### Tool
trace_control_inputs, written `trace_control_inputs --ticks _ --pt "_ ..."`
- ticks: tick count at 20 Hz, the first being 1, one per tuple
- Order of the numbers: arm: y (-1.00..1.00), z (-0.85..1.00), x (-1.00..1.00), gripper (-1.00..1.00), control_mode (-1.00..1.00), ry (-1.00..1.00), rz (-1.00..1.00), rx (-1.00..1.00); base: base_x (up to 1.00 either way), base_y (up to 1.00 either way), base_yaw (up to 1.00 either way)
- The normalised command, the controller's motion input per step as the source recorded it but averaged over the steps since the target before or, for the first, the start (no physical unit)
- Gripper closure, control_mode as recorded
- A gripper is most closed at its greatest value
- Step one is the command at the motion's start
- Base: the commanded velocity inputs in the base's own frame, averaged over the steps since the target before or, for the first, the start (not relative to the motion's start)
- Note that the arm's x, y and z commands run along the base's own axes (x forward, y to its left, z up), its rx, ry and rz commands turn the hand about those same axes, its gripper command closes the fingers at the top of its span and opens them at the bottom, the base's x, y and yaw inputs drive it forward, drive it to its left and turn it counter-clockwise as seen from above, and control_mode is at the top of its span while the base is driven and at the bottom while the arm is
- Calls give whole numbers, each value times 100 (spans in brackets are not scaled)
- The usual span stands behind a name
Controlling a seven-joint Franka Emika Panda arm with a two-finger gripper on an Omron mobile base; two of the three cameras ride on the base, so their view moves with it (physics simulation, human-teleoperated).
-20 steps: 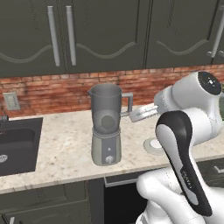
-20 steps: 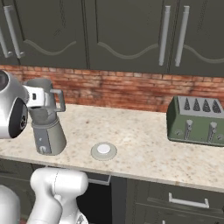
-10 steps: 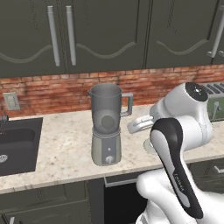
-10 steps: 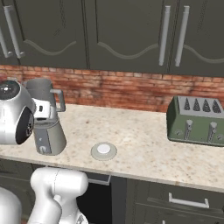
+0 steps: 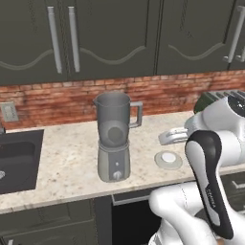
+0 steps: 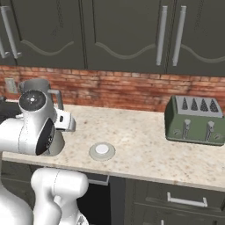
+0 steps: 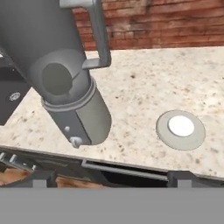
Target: Grab the garlic and lime from the fridge, place them in the blender, close the lid, and turn on the blender to create a marinade.
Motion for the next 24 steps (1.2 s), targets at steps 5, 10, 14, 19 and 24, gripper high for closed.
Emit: trace_control_inputs --ticks 5,10,14,19,24 --pt "0 0 0 -100 100 0 0 0 -10 -68 -3" --pt "0 0 0 -100 100 0 0 0 0 -99 32" --pt "0 0 0 -100 100 0 0 0 -23 -91 56" --pt "0 0 0 -100 100 0 0 0 -24 -61 73" --pt "0 0 0 -100 100 0 0 0 -28 -48 81"
